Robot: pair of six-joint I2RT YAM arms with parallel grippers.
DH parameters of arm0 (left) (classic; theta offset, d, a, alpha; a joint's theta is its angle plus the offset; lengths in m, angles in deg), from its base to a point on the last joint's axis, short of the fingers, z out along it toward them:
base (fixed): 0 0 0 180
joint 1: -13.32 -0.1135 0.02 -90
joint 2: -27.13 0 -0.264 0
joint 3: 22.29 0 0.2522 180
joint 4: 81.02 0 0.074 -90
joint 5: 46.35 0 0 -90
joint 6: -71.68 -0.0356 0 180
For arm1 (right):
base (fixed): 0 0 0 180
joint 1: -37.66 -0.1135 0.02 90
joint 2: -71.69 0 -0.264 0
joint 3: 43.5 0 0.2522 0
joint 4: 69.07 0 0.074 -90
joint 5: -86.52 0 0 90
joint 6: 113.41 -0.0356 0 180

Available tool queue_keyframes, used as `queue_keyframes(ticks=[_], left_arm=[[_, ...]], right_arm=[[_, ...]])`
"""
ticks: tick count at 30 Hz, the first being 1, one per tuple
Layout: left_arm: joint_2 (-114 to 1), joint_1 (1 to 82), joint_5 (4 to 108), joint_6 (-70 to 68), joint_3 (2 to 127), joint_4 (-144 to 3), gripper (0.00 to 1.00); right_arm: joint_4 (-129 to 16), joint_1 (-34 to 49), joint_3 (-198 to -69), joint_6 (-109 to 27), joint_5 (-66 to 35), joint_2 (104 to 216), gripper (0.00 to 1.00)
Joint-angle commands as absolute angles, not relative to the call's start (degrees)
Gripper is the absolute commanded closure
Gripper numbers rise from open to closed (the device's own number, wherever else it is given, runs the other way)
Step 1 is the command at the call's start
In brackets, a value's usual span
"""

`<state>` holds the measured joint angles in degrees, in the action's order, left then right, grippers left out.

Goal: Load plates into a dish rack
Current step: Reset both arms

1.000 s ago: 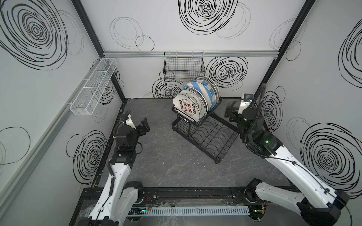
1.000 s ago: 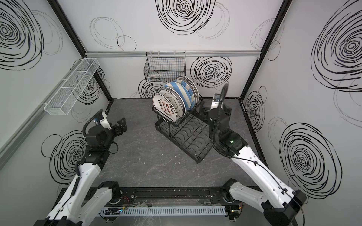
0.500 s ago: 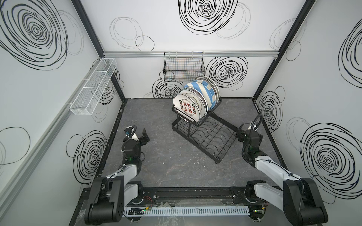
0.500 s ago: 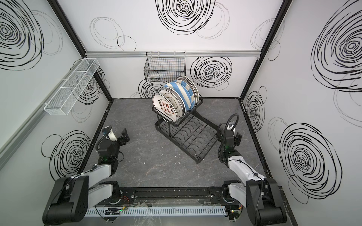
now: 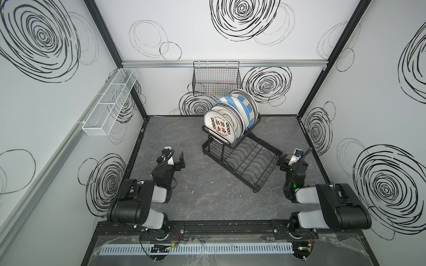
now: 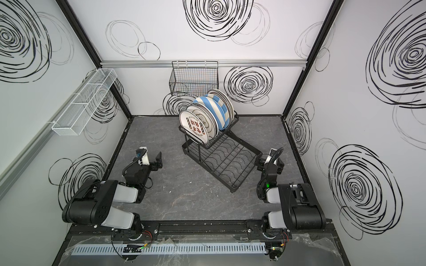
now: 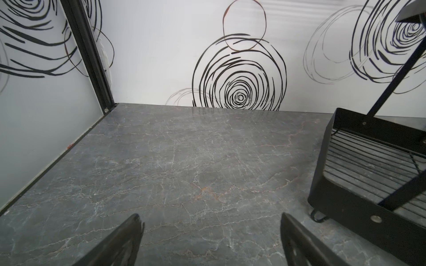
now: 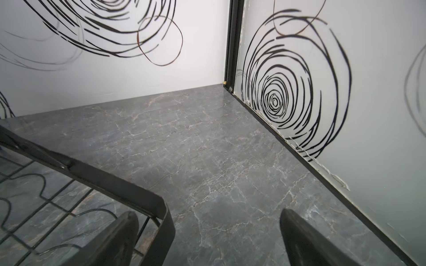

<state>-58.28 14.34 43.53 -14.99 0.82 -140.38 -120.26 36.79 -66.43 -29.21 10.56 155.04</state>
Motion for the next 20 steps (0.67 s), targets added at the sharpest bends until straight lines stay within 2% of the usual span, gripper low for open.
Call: queue_keyframes(ticks=[1, 20], left_arm=[[-58.6, 14.3, 43.3, -16.6, 1.8, -146.6, 0.04], [-58.7, 14.3, 43.5, -16.5, 1.7, -147.1, 0.04]], right_arm=[[-123.1, 38.8, -68.8, -29.9, 6.9, 155.4, 0.00], [-123.5, 38.6, -69.0, -29.6, 7.0, 155.9, 0.00]])
